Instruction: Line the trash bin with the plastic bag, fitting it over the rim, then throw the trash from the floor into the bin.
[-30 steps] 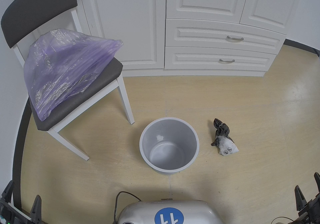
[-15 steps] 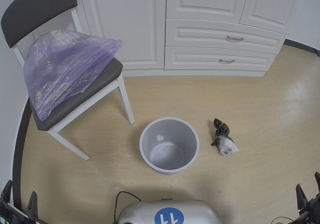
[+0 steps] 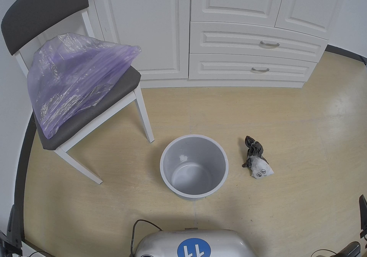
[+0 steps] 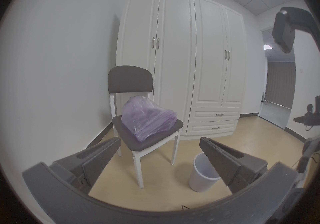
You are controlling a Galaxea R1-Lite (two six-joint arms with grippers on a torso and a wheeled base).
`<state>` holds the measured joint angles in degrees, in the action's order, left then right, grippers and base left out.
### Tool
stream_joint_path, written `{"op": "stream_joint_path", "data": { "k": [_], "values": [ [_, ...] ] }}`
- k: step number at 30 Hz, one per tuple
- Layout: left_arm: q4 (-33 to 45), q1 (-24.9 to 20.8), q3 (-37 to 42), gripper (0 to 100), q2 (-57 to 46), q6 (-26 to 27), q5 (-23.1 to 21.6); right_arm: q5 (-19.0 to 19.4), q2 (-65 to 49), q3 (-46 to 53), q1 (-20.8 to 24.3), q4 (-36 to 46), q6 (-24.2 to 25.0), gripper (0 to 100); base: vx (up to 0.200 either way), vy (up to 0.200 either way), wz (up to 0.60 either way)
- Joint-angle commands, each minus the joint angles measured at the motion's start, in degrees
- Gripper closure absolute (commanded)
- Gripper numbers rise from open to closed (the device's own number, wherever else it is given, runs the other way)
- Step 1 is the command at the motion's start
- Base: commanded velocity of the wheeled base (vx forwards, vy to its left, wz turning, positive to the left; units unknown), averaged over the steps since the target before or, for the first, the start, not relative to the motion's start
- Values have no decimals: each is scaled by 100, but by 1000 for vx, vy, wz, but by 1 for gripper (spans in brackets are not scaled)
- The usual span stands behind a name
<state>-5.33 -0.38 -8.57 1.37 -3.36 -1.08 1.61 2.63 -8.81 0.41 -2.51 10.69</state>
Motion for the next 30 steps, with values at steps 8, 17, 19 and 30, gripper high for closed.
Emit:
{"op": "stream_joint_path", "data": {
  "k": [8,17,19,30],
  "values": [
    [339,-428,-1446,0,2694,-15,399,208,2953,-1694,55,629,-823,0,0,0,0],
    [260,301,-2140,0,4416,266,399,199,4544,-2186,178,-514,-665,0,0,0,0],
    [120,644,-2430,0,4917,503,372,155,5133,-2168,345,-1155,-410,0,0,0,0],
    [-425,961,-2878,0,6455,1251,381,-12,5661,-2116,679,-1920,-50,0,0,0,0]
  ]
}}
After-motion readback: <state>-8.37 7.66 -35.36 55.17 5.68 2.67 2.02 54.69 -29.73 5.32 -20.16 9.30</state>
